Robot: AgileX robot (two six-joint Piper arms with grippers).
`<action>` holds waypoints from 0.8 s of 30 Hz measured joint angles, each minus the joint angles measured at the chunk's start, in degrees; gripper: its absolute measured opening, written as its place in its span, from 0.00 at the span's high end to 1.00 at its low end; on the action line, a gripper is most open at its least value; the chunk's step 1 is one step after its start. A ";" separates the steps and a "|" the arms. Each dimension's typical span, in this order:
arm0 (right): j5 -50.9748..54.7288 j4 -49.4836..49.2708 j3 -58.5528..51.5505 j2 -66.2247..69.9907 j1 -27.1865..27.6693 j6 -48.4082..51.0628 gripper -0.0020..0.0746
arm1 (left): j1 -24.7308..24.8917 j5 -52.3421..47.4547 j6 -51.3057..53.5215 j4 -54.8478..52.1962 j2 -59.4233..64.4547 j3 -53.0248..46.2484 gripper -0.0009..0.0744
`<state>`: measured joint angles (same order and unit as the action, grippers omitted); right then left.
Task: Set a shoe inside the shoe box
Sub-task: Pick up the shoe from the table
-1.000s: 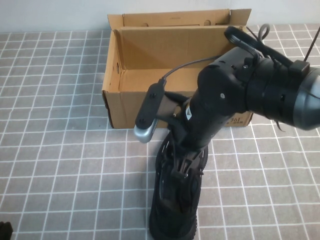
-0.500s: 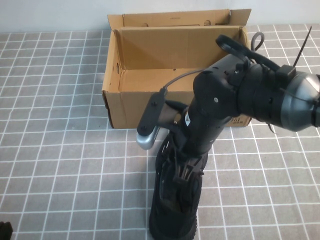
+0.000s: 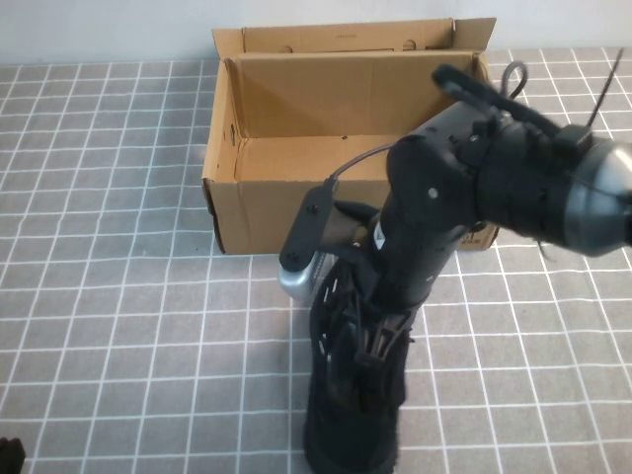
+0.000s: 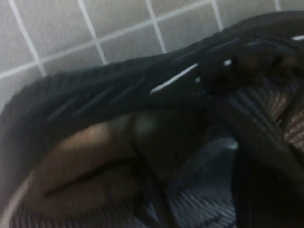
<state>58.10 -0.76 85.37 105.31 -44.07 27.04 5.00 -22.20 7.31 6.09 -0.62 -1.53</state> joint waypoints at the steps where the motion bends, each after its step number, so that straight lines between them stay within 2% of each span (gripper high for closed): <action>1: 0.77 0.11 0.00 -0.73 0.00 -0.31 0.97 | 0.00 0.00 0.00 0.00 0.00 0.00 0.99; 6: 6.72 0.38 0.32 -7.41 -0.25 -0.79 0.97 | 0.00 0.00 0.00 0.00 0.00 0.00 0.99; 11: 12.78 0.10 5.71 -13.21 -0.25 -0.82 0.97 | 0.00 0.00 0.00 0.00 0.00 0.00 0.99; 18: 14.10 0.10 17.07 -14.89 -0.25 -0.60 0.97 | 0.00 0.00 0.00 0.00 0.00 0.00 0.99; 24: 14.42 0.76 20.32 -14.89 -0.25 0.06 0.97 | 0.00 0.00 0.00 0.00 0.00 0.00 0.99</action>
<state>72.52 0.00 105.69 90.41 -44.32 27.10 5.00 -22.20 7.31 6.09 -0.62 -1.53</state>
